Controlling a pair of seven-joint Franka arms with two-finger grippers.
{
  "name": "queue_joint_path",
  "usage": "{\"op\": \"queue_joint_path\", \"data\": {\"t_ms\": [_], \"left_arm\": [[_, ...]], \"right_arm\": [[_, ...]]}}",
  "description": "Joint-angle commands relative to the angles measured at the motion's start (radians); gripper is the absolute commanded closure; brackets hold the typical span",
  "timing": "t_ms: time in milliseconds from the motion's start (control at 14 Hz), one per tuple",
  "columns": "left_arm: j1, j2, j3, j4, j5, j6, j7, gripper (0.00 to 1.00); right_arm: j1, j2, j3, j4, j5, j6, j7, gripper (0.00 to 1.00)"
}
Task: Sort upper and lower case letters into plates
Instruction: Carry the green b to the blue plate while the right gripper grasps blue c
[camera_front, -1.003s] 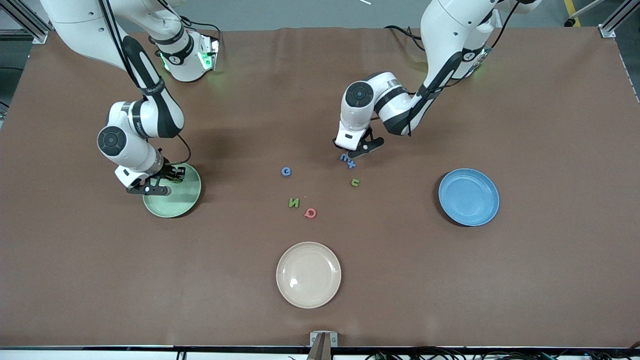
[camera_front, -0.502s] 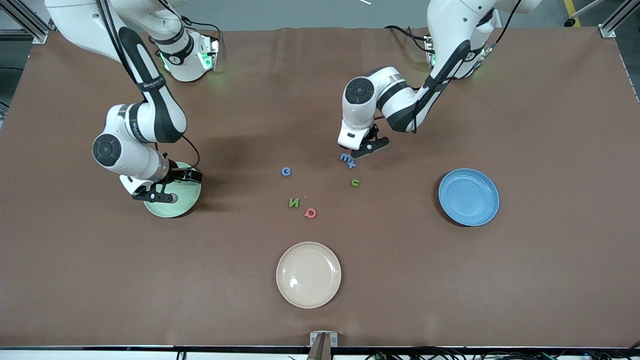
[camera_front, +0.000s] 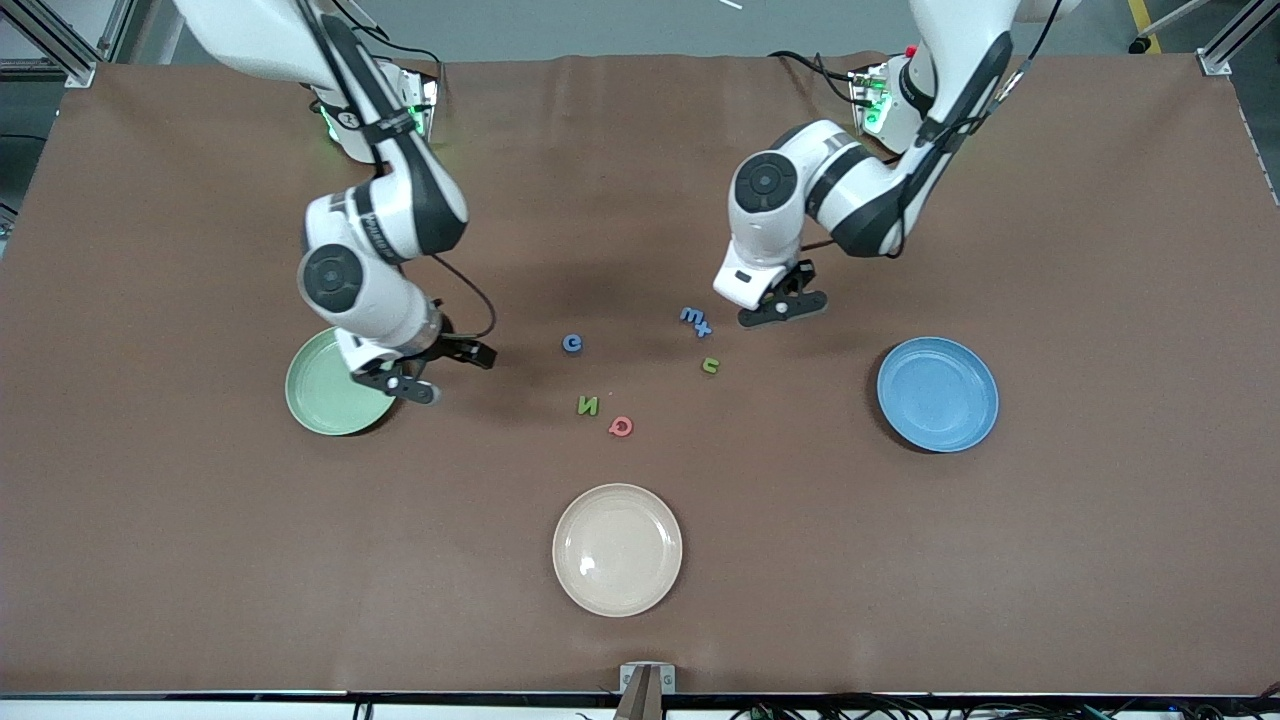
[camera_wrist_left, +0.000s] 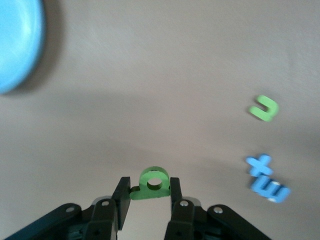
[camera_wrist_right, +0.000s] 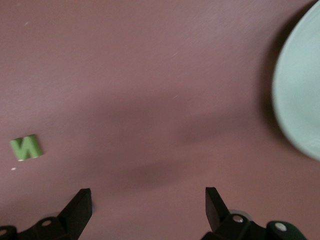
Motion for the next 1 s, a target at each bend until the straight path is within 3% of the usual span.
{"op": "queue_joint_path", "data": {"t_ms": [0, 430, 717, 932], "left_arm": [[0.098, -0.081, -0.015, -0.025, -0.004, -0.044, 0.211, 0.91], [0.329, -0.126, -0.015, -0.046, -0.004, -0.038, 0.611, 0.90], [0.487, -0.098, -0.012, -0.046, -0.004, 0.026, 0.837, 0.90], [0.526, -0.055, -0.011, -0.054, -0.003, 0.087, 0.879, 0.90]], "right_arm": [[0.086, 0.070, -0.011, 0.034, 0.012, 0.073, 0.075, 0.00], [0.214, 0.177, -0.014, 0.016, 0.010, 0.244, 0.223, 0.00], [0.269, 0.182, -0.020, -0.007, 0.006, 0.246, 0.248, 0.13], [0.285, 0.183, -0.020, -0.035, 0.006, 0.287, 0.248, 0.22]]}}
